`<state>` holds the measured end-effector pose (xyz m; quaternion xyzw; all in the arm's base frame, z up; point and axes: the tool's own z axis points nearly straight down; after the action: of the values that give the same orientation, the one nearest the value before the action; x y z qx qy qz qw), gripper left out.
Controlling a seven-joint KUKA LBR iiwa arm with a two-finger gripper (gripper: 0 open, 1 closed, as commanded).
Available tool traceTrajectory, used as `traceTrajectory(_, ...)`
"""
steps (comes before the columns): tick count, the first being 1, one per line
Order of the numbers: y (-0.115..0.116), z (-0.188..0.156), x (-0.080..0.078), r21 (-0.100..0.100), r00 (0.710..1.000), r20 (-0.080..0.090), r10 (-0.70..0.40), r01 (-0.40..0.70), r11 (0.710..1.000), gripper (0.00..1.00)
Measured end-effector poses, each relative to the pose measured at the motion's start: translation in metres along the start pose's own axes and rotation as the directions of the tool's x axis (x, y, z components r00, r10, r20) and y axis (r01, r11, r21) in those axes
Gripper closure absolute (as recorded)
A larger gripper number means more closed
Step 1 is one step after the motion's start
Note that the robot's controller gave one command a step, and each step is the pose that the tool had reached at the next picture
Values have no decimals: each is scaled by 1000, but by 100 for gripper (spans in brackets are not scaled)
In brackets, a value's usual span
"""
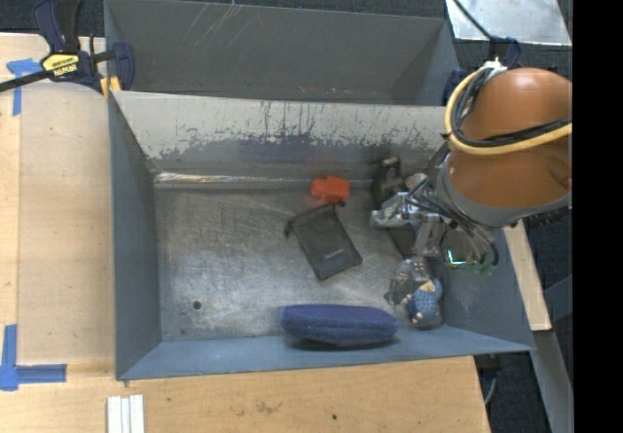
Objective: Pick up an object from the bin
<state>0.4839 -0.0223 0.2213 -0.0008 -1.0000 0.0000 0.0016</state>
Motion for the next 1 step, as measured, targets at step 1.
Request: traceTrajectory(1, 28, 126, -47, -1, 994, 0, -112, 112, 994, 0)
